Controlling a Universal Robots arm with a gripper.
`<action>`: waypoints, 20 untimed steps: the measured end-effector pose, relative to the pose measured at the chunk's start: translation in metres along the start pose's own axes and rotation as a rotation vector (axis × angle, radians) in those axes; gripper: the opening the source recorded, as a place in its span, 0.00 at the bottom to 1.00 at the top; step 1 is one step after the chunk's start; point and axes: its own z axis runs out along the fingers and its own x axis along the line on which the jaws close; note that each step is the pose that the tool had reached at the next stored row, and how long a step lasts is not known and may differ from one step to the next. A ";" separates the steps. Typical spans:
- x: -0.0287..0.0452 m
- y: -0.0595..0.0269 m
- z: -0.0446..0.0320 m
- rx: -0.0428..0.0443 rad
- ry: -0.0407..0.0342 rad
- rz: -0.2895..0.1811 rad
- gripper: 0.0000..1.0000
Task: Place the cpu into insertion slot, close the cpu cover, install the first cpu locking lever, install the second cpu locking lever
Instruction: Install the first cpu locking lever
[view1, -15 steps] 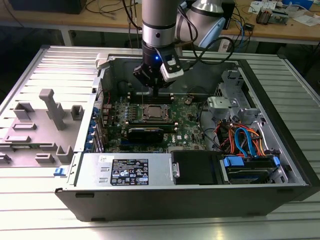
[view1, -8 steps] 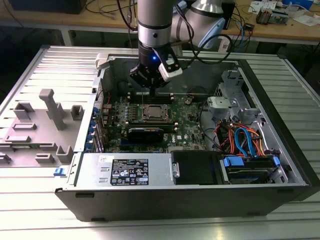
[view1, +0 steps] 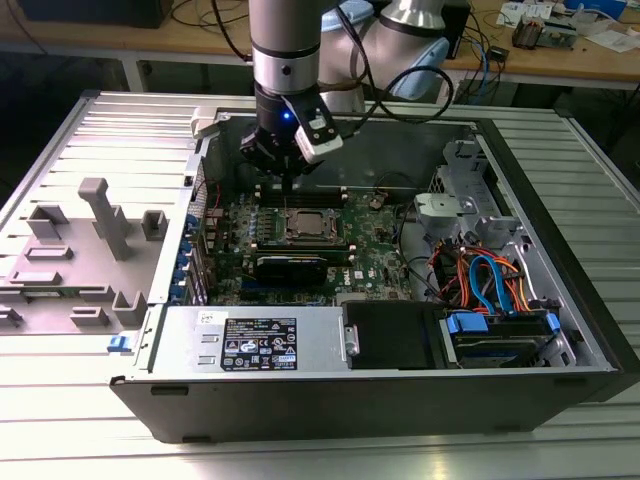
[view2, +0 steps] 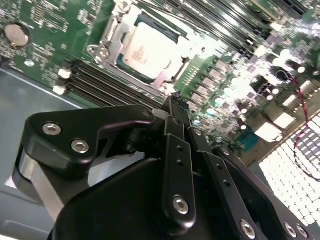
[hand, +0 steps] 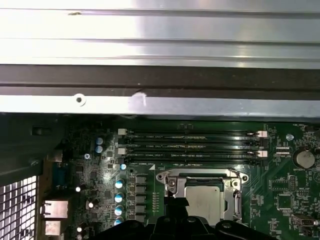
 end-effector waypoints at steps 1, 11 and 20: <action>0.0037 -0.0007 -0.0001 0.0000 -0.0001 -0.001 0.11; 0.0189 0.0016 -0.0002 0.0000 -0.0017 -0.004 0.11; 0.0188 0.0102 0.0000 0.0000 -0.0014 -0.013 0.11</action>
